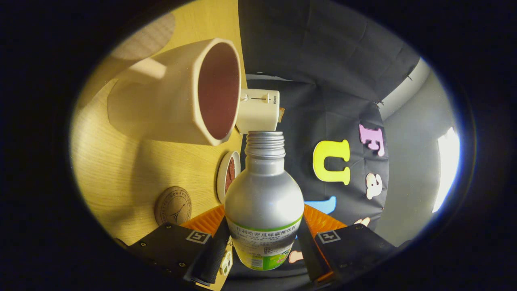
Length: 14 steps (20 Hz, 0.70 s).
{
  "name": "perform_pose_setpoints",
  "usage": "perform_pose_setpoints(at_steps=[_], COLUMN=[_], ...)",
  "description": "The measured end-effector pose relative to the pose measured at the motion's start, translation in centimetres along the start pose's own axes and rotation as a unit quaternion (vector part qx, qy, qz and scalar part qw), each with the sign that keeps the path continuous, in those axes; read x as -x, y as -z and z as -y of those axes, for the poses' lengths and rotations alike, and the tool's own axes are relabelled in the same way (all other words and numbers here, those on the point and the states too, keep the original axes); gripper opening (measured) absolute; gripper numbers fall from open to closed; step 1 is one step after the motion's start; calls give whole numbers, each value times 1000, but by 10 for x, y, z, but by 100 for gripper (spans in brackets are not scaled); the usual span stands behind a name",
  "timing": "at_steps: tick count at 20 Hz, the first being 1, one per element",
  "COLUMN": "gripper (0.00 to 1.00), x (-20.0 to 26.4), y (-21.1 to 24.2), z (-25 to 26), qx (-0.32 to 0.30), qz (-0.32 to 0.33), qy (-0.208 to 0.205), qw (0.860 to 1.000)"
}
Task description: Take the bottle from table, then pour the juice into the cup, finally place the bottle on the coaster
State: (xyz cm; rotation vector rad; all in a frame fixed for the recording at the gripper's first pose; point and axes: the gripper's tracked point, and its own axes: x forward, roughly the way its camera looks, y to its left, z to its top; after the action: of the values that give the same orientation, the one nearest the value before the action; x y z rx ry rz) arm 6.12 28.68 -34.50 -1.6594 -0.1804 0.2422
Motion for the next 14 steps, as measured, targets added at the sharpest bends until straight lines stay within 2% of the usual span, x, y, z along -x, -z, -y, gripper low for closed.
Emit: perform_pose_setpoints(at_steps=[9, 14], gripper=[81, 81], x=[6, 4], y=[-6, -8], z=[3, 7], qx=[66, 78], qz=[14, 17], qy=[17, 19], qw=[998, 997])
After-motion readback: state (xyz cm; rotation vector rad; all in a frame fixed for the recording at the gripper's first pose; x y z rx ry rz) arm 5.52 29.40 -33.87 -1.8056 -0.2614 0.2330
